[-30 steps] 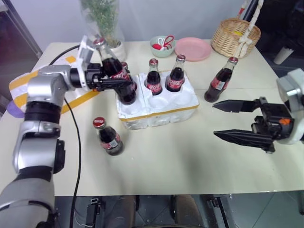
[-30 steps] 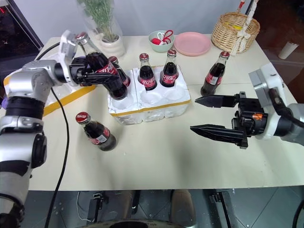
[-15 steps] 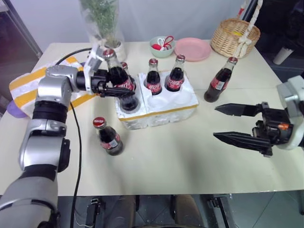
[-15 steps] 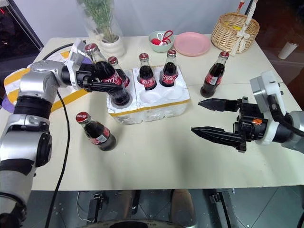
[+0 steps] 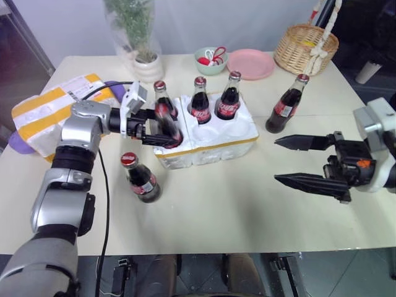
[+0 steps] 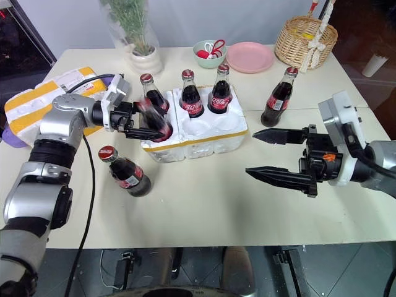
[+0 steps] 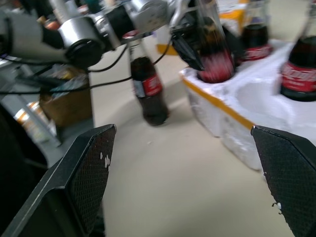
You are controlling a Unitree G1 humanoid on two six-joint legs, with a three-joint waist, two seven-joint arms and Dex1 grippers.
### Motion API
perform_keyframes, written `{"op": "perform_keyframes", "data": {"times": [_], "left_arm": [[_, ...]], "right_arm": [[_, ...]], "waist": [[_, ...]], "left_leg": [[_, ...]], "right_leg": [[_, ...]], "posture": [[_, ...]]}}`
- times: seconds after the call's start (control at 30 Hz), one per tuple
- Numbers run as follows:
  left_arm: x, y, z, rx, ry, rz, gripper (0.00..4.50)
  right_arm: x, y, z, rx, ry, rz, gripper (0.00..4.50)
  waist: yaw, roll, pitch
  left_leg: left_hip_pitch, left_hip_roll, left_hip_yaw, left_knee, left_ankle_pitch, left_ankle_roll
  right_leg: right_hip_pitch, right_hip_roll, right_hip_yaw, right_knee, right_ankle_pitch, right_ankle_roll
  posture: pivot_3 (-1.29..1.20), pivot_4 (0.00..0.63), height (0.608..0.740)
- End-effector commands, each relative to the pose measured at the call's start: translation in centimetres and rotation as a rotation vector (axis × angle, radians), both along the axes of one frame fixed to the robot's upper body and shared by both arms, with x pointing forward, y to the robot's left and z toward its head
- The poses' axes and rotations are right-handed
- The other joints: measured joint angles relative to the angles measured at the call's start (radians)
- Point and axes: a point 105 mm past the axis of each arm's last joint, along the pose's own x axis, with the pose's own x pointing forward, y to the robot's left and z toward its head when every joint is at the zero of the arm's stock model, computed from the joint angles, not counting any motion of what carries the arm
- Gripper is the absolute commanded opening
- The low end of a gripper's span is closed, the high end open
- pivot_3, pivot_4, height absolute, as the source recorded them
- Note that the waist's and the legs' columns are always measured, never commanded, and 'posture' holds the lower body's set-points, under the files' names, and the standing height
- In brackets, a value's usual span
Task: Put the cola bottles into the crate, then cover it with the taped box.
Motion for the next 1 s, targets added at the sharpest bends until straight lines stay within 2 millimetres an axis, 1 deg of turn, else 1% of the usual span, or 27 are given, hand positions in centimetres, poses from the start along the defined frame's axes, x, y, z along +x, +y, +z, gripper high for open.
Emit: {"op": "perform_keyframes", "data": {"times": [0.03, 0.17, 0.3, 0.37, 0.43, 0.5, 0.57, 0.63, 0.77, 0.87, 0.93, 1.0], "left_arm": [[-0.2, 0.5, 0.8, 0.006, -0.039, 0.006, 4.44], [-0.2, 1.5, 1.2, 0.005, -0.055, 0.037, 4.44], [-0.8, 3.5, 2.4, -0.005, -0.09, 0.095, 4.44], [-1.5, 5.2, 3.2, -0.005, -0.096, 0.136, 4.44], [-2.6, 7.3, 3.7, 0.015, -0.097, 0.181, 4.44], [-4.0, 8.9, 3.7, 0.045, -0.087, 0.209, 4.44], [-5.9, 10.3, 3.3, 0.086, -0.063, 0.222, 4.44], [-7.8, 11.2, 2.5, 0.142, -0.047, 0.232, 4.44], [-10.7, 12.0, 1.3, 0.212, -0.03, 0.266, 4.44], [-12.3, 11.6, 0.2, 0.217, -0.018, 0.28, 4.44], [-13.0, 11.0, -0.6, 0.215, -0.016, 0.281, 4.44], [-13.0, 10.4, -1.4, 0.181, -0.015, 0.301, 4.44]], "right_arm": [[-0.4, 0.5, 1.0, -0.017, -0.056, 0.044, 4.5], [-0.2, 0.7, 1.1, -0.008, -0.027, 0.061, 4.5], [0.3, 0.9, 0.9, -0.033, -0.056, 0.065, 4.5], [0.5, 0.9, 0.6, -0.046, -0.059, 0.077, 4.5], [0.5, 0.9, 0.5, -0.051, -0.057, 0.093, 4.5], [0.6, 0.9, 0.4, -0.055, -0.052, 0.105, 4.5], [0.7, 0.8, 0.3, -0.056, -0.046, 0.118, 4.5], [0.9, 0.9, 0.3, -0.06, -0.047, 0.128, 4.5], [1.4, 0.9, 0.4, -0.062, -0.047, 0.137, 4.5], [1.6, 0.8, 0.5, -0.064, -0.045, 0.146, 4.5], [1.7, 0.8, 0.6, -0.065, -0.044, 0.149, 4.5], [1.8, 0.9, 0.7, -0.065, -0.043, 0.153, 4.5]], "waist": [[0.0, 0.0, 0.0], [0.0, 0.0, 0.0], [-0.005, 0.0, 0.0], [-0.004, 0.0, 0.0], [-0.009, 0.0, 0.0], [-0.012, 0.0, 0.0], [-0.013, 0.001, 0.0], [-0.01, 0.001, 0.0], [0.002, 0.001, 0.0], [0.006, 0.001, 0.0], [0.005, 0.002, 0.0], [0.004, 0.002, -0.001]], "left_leg": [[0.0, 0.0, 0.0, 0.0, 0.0, 0.0], [0.0, 0.0, 0.0, 0.0, 0.0, 0.0], [0.0, 0.0, 0.0, 0.0, 0.0, 0.0], [0.0, 0.0, 0.0, 0.0, 0.0, 0.0], [0.0, 0.0, 0.0, 0.0, 0.0, 0.0], [0.0, 0.0, -0.001, -0.001, 0.0, 0.0], [0.0, 0.001, 0.0, -0.002, 0.0, 0.0], [0.0, 0.001, 0.0, -0.002, 0.0, 0.0], [0.0, 0.001, 0.0, -0.002, 0.0, 0.0], [0.0, 0.001, 0.0, -0.002, 0.0, 0.0], [0.0, 0.001, 0.0, -0.002, 0.0, 0.0], [0.0, 0.001, 0.0, -0.002, 0.0, 0.0]], "right_leg": [[0.0, 0.0, 0.0, 0.0, 0.0, 0.0], [0.0, 0.0, 0.0, 0.0, 0.0, 0.0], [0.0, 0.0, 0.0, 0.0, 0.0, 0.0], [-0.001, 0.0, 0.0, 0.0, 0.0, 0.0], [-0.001, 0.0, 0.0, 0.0, 0.0, 0.0], [-0.001, 0.0, 0.0, 0.0, 0.0, 0.0], [-0.001, 0.0, 0.0, 0.0, 0.0, 0.0], [-0.001, 0.0, 0.0, 0.0, 0.0, 0.0], [-0.001, 0.0, 0.001, -0.001, 0.001, -0.001], [-0.001, 0.0, 0.001, -0.002, 0.001, -0.002], [-0.001, 0.0, 0.0, -0.002, 0.001, -0.002], [-0.001, 0.0, 0.001, -0.002, 0.001, -0.002]], "posture": [[0.0, 0.15, 0.737], [0.0, 0.15, 0.737], [0.0, 0.15, 0.737], [0.0, 0.15, 0.737], [0.0, 0.15, 0.737], [0.0, 0.15, 0.737], [0.0, 0.15, 0.737], [0.0, 0.15, 0.737], [0.0, 0.15, 0.737], [0.0, 0.15, 0.737], [0.0, 0.15, 0.737], [0.0, 0.15, 0.737]]}}
